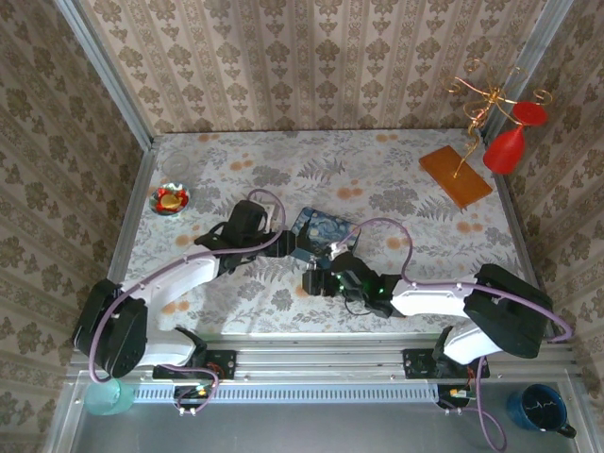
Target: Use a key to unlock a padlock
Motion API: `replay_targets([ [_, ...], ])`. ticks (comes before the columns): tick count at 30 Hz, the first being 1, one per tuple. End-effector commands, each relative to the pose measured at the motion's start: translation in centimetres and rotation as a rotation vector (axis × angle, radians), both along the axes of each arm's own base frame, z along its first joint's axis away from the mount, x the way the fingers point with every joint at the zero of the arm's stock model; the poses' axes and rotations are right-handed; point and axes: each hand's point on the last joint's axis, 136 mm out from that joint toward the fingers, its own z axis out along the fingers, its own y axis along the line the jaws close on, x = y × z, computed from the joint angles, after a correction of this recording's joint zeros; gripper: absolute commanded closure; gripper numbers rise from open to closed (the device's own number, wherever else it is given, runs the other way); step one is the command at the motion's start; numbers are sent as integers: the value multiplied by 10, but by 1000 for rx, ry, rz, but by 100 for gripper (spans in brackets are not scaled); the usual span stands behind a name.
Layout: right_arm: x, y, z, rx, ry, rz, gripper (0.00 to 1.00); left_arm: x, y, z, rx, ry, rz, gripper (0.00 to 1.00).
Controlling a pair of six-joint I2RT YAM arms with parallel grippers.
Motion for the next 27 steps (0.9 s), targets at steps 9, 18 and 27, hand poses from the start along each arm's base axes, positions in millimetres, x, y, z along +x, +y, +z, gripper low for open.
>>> replay_targets([
  [9,23,-26,-3,55,58,-53,37,15,-12,-2,-12,9,-6,33],
  [18,14,-17,-25,108,117,-111,45,25,-19,-7,-29,10,11,33],
  [27,22,-10,-36,96,129,-175,52,32,-20,-18,-26,20,11,33],
])
